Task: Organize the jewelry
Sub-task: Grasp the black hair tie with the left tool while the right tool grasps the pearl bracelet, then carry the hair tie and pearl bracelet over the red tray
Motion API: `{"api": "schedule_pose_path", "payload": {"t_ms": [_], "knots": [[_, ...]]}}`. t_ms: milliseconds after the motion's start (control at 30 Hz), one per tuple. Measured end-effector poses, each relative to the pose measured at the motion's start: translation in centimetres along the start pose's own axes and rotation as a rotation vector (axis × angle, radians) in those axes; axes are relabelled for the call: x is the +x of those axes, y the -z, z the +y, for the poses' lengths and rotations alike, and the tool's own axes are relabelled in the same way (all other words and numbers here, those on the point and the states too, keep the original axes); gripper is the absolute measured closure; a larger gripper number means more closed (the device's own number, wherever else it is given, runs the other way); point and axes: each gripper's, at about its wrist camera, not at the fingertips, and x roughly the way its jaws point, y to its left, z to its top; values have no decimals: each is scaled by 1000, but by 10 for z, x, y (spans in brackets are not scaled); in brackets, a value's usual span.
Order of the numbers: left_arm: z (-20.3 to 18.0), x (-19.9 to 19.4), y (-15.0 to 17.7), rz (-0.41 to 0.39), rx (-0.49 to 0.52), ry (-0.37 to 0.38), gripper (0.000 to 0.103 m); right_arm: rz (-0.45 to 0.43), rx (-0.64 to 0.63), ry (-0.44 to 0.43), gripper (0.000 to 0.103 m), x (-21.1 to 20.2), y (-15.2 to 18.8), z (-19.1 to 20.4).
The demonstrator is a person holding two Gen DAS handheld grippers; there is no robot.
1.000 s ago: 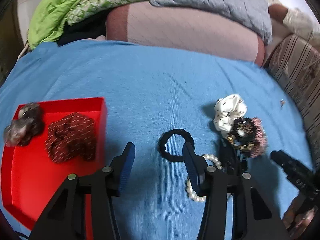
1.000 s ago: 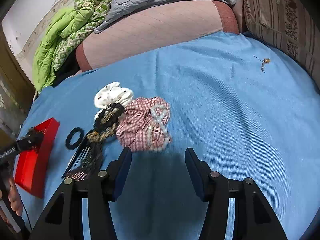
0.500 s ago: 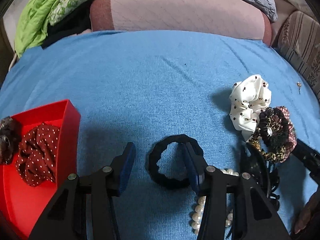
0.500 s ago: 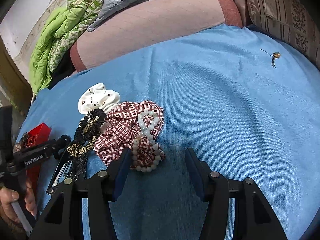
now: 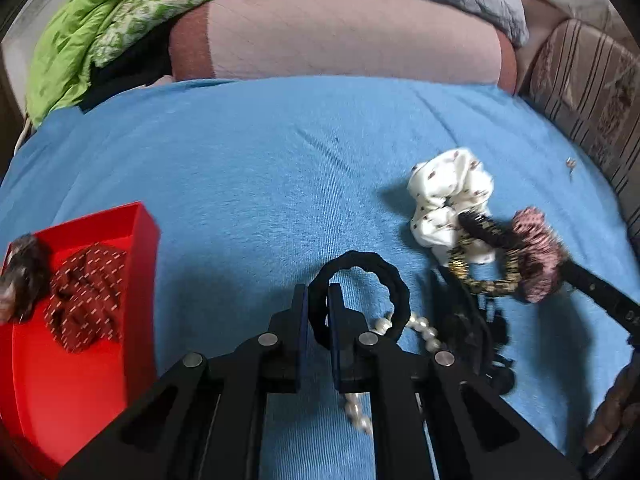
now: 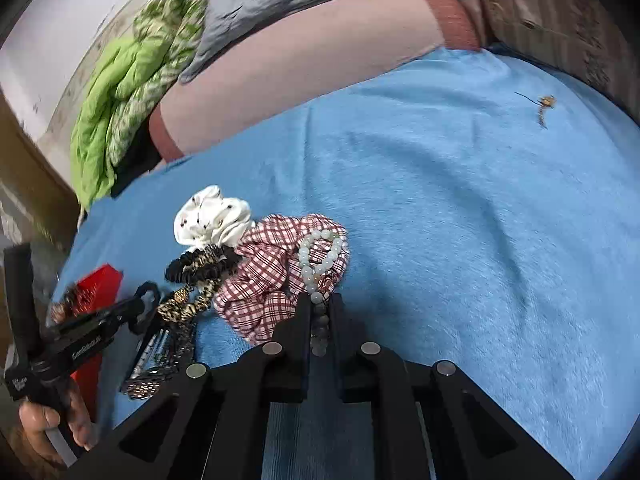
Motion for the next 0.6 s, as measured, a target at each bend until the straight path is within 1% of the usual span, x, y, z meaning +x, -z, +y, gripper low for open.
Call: {"api": "schedule_pose_path", "payload": {"t_ms": [167, 300, 400, 533, 600], "knots": [[7, -39, 9, -46, -46, 45, 94, -34, 61, -23, 95, -24, 1, -7], [13, -70, 21, -77, -75, 84, 94, -63, 47, -6, 95, -45, 12, -5], [13, -86, 33, -98, -74, 76, 94, -68, 18, 11, 97, -58, 25, -1], [10, -102, 47, -113, -62, 67, 94, -46, 16, 15, 96, -53, 30, -2], [9, -107, 55, -114, -62, 65, 94, -38, 39, 23, 79, -46, 27, -7]]}}
